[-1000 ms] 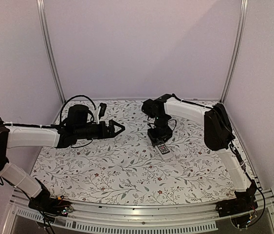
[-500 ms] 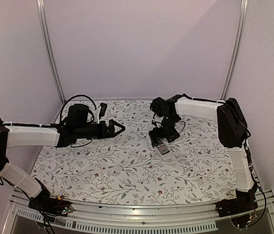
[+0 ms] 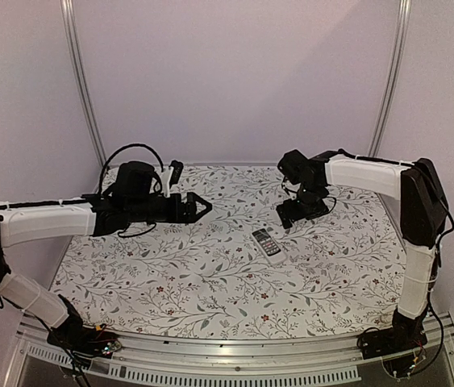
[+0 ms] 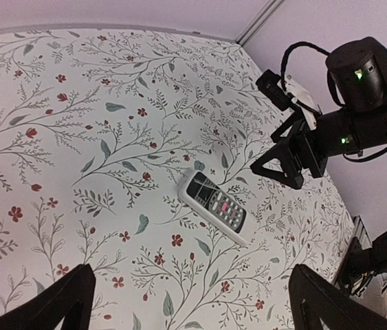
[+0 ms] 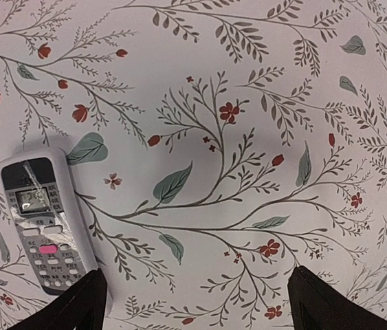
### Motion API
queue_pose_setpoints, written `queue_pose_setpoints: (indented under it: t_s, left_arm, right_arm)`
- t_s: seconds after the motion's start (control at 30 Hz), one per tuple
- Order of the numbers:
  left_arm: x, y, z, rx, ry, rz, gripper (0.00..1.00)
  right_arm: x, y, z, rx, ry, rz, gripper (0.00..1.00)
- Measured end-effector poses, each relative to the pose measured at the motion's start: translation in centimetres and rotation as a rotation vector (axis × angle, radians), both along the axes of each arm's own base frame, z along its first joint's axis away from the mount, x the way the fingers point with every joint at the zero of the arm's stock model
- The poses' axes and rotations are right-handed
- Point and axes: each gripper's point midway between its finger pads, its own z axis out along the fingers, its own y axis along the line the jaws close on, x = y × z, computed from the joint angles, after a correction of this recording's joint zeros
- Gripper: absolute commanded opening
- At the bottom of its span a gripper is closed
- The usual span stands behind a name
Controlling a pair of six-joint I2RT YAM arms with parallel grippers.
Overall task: Load the batteries into the remote control
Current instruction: Place the remote control at the center of the board, then move the remote control to the center of the board.
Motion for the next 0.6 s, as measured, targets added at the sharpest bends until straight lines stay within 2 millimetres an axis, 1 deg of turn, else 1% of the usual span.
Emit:
queue_pose_setpoints:
  t_s: [0.17, 0.3, 0.4, 0.6]
  left_arm:
    - [0.0, 0.0, 0.1, 0.047, -0.005, 0.016, 1.0]
    - [-0.1, 0.3, 0.0, 0.089, -0.01, 0.032, 0.99]
    - [-0.2, 0.4, 0.2, 0.103, -0.021, 0.039, 1.0]
    - [-0.2, 0.8, 0.2, 0.128, -0.026, 0.055, 1.0]
  right_arm:
    - [0.4, -0.5, -1.5, -0.059, -0.001, 0.014, 0.93]
    - [0.0, -0.7, -2.9, -0.098, 0.021, 0.037, 0.93]
    - [-0.3, -0.5, -3.5, -0.117, 0.029, 0.057, 0.93]
    - [-1.5, 0.7, -5.1, -0.161, 0.053, 0.104, 0.93]
